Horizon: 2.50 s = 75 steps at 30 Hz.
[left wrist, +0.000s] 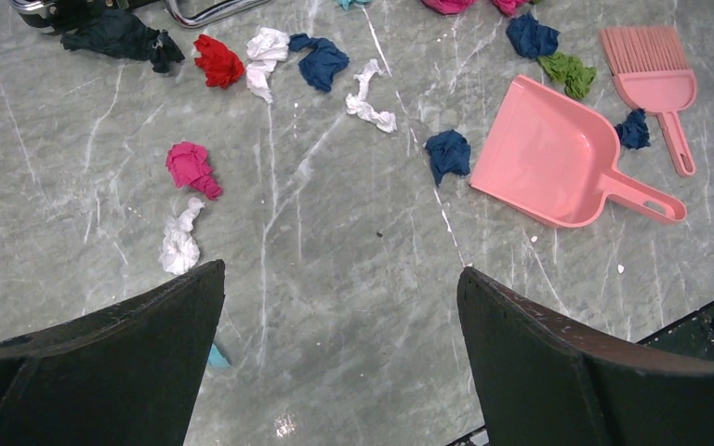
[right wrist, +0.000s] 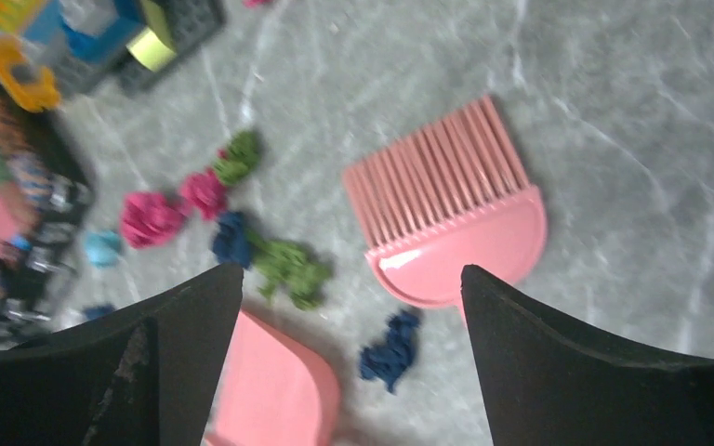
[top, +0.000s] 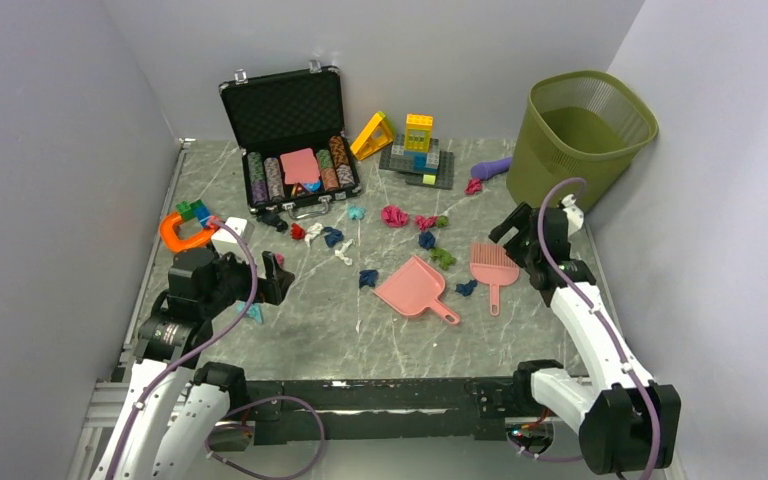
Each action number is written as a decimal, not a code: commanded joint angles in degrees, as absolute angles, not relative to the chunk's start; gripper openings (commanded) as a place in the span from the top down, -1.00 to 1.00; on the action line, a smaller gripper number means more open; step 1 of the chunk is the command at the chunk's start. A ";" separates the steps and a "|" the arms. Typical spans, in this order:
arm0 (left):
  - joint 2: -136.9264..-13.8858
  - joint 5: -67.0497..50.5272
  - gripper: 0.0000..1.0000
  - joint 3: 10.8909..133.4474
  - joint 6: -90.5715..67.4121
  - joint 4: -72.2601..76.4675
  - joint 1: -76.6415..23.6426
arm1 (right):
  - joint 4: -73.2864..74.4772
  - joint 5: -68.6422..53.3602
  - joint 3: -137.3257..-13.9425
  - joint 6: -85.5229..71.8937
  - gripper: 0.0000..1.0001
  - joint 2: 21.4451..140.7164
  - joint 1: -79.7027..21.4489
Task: Sweep away the paper scraps from the table
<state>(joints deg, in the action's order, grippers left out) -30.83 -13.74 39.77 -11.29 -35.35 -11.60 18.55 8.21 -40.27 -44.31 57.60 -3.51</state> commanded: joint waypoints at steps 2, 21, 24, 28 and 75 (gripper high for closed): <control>-30.11 -15.09 -0.99 39.99 -11.36 -34.02 -11.86 | 29.65 15.05 -37.54 -36.68 -0.73 54.02 -6.15; -29.85 -15.05 -0.99 39.95 -11.42 -34.11 -11.92 | 26.77 15.52 -34.14 -39.65 -0.26 71.71 -11.49; -30.04 -14.96 -0.99 39.99 -11.35 -34.10 -11.90 | 27.37 16.19 -35.51 -39.74 -0.25 74.58 -11.99; -30.11 -14.93 -0.99 40.03 -11.41 -34.17 -11.95 | 28.24 16.64 -37.34 -40.03 -0.14 79.17 -12.07; -61.78 -8.04 -0.89 38.09 -41.20 23.83 -47.58 | 19.75 0.27 -46.20 -73.10 1.00 55.28 -23.66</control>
